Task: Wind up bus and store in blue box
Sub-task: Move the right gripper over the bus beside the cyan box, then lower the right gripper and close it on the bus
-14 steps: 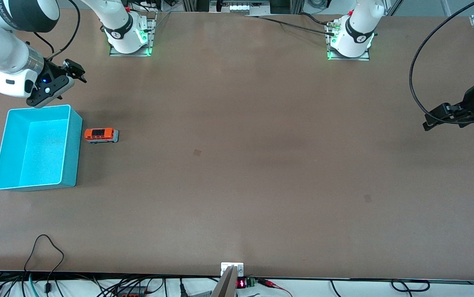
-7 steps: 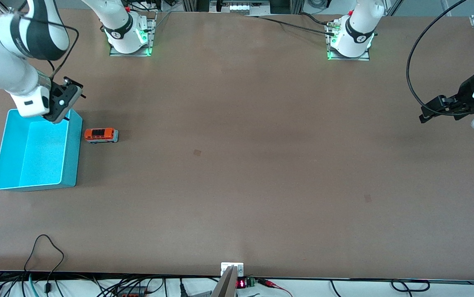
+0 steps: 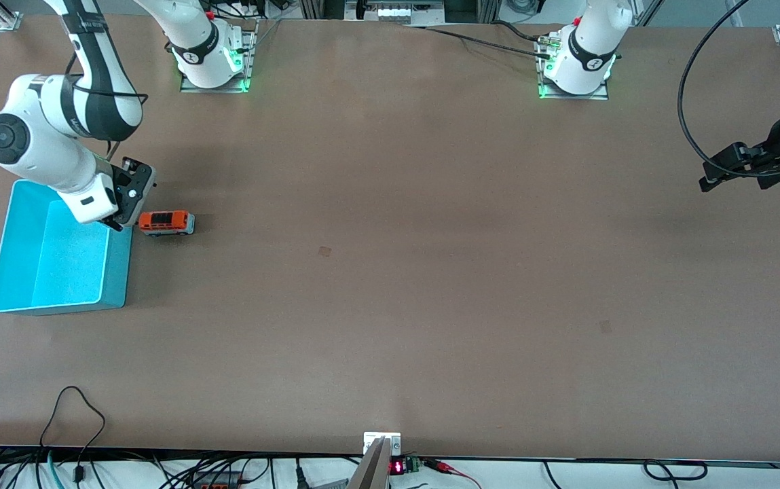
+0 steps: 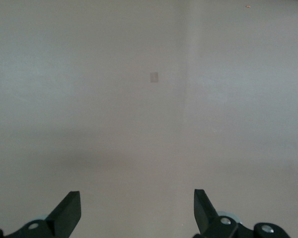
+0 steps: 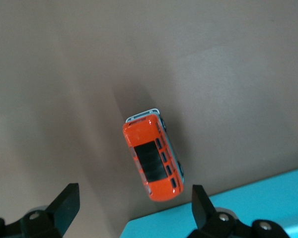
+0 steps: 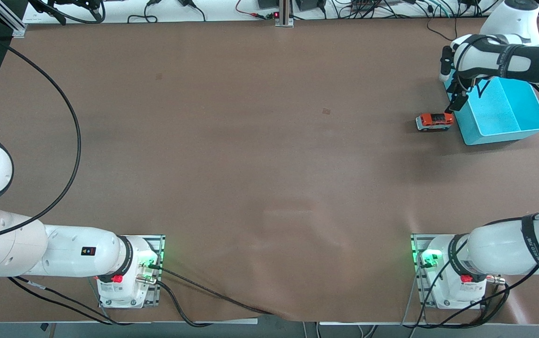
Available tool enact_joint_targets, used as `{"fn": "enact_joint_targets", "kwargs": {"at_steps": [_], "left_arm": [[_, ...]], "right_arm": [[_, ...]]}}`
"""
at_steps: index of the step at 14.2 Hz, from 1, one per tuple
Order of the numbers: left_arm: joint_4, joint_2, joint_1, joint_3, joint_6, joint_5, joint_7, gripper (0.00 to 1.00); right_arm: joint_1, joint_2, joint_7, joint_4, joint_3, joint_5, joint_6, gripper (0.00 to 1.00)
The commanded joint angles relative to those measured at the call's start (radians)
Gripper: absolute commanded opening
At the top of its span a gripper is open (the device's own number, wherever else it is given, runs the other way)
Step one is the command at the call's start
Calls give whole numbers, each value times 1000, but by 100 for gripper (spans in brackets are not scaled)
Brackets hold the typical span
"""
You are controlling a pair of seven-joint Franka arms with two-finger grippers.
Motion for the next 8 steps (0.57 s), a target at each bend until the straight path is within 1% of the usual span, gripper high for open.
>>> {"fn": "enact_joint_targets", "kwargs": {"at_steps": [1,3,8], "left_arm": [[16,1,-2,6,-68,-7,21,100],[17,2,-2,6,-63,-19,23,100],[15,5,-1,6,-35,-21,24,100]], "right_arm": [[-6,23,-116,-35,5,-11,88,100],[-9,51,-222,-50,5,-11,142,100],[-11,60,-283,-110,5,-11,214,100]]}}
